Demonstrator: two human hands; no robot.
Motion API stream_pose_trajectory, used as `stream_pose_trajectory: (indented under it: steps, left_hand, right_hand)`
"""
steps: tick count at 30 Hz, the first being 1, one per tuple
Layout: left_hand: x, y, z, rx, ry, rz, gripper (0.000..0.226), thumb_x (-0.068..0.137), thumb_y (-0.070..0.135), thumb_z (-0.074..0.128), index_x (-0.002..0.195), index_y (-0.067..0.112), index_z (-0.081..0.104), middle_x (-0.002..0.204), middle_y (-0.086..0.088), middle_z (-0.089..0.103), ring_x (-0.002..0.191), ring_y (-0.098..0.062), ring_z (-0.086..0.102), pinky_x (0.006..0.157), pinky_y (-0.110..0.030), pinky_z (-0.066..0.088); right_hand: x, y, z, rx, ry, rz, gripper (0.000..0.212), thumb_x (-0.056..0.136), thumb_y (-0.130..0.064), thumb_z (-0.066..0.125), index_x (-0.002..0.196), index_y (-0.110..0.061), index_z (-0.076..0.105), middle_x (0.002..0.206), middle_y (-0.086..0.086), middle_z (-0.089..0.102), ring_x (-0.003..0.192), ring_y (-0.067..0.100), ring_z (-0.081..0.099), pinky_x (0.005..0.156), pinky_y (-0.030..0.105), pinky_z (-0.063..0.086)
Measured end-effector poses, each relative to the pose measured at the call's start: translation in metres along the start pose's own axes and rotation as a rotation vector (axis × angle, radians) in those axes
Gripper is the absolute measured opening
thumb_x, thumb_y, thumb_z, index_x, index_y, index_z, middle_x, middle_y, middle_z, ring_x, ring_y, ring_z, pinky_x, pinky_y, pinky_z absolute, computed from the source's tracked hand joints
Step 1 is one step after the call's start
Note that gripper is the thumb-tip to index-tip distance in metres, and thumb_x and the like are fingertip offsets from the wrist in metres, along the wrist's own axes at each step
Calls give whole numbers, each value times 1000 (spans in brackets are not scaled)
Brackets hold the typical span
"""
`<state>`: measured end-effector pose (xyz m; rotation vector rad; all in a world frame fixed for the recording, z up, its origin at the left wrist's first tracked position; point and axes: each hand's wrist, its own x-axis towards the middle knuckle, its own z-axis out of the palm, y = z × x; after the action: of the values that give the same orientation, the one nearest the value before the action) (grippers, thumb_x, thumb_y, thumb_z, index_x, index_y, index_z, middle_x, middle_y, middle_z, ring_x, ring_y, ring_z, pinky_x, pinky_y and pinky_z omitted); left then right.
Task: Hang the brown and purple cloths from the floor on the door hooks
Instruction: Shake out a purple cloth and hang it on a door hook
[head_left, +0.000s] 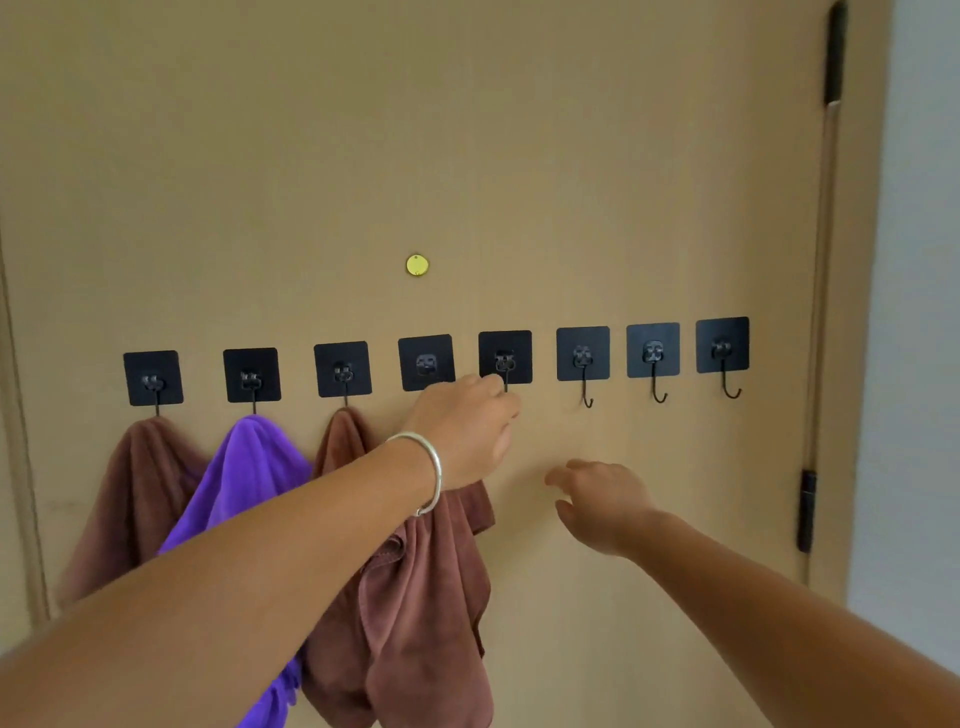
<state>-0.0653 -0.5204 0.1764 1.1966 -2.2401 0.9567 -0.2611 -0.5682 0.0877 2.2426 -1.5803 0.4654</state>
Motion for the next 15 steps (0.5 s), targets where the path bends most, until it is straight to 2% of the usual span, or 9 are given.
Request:
stream_pose_trajectory:
  steps: [4, 7, 12, 15]
  left_hand:
    - [24, 33, 26, -85, 19, 138, 25, 95, 28, 40, 111, 22, 58, 102, 3, 55, 91, -18, 52, 71, -33, 45]
    - [46, 57, 41, -132, 14, 246, 26, 96, 30, 40, 111, 21, 58, 105, 2, 56, 94, -20, 53, 77, -35, 46]
    - [74, 107, 59, -306, -96, 327, 38, 95, 45, 45, 121, 19, 51, 117, -3, 53, 108, -24, 50, 84, -38, 42]
    - [84, 131, 69, -403, -111, 401, 46, 93, 49, 46, 128, 19, 45, 124, -4, 51, 113, -25, 48, 90, -39, 41]
  right_hand:
    - [-27, 46, -9, -61, -15, 133, 38, 95, -36, 41, 132, -33, 48, 123, -6, 58, 107, 21, 58, 85, 32, 43]
    - [-53, 76, -19, -118, -14, 260, 38, 94, -36, 41, 132, -33, 47, 120, -6, 60, 103, 20, 59, 83, 34, 47]
    - [-107, 107, -46, -232, -64, 543, 39, 94, -33, 39, 132, -34, 47, 124, -6, 56, 104, 23, 59, 76, 31, 46]
    - [-135, 109, -69, -291, -39, 681, 38, 94, -33, 40, 132, -33, 47, 127, -5, 53, 106, 24, 58, 85, 33, 48]
